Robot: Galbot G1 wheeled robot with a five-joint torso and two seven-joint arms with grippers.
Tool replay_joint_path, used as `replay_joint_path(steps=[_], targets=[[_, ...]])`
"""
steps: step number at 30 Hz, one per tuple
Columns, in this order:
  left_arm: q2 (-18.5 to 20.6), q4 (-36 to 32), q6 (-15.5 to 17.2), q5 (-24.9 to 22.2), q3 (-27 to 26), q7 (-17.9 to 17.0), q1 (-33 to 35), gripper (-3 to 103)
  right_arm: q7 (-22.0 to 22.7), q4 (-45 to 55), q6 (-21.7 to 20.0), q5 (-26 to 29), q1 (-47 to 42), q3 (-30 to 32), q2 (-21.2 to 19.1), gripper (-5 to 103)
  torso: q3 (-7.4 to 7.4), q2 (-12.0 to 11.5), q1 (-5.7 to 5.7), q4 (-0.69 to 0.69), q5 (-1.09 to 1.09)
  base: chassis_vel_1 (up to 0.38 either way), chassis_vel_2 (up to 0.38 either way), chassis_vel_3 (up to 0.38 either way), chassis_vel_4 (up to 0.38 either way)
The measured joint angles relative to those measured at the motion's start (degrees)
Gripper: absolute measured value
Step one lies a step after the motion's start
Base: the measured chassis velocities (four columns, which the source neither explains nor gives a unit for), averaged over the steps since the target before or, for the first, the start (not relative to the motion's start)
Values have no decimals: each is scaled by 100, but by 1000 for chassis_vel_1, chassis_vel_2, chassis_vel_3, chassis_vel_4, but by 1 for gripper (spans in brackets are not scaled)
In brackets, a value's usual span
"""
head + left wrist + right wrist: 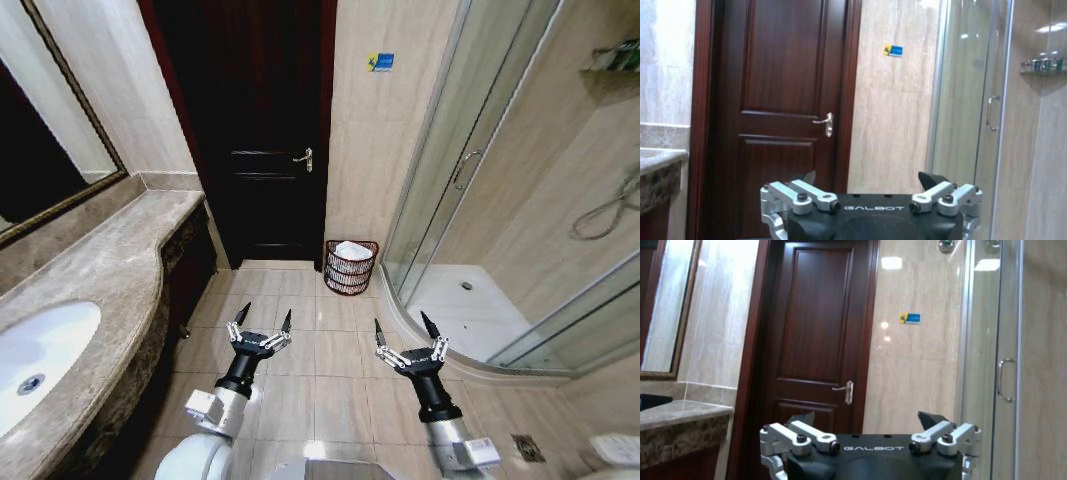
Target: Discard the used towel into the hamper.
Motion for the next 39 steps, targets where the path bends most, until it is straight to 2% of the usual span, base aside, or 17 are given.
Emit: replay_joint_path(steps=[39], targets=[[0,0,0,0,0,0,0,100,0,0,0,0,0,0,0,100,0,0,0,0,0,0,0,0,0]])
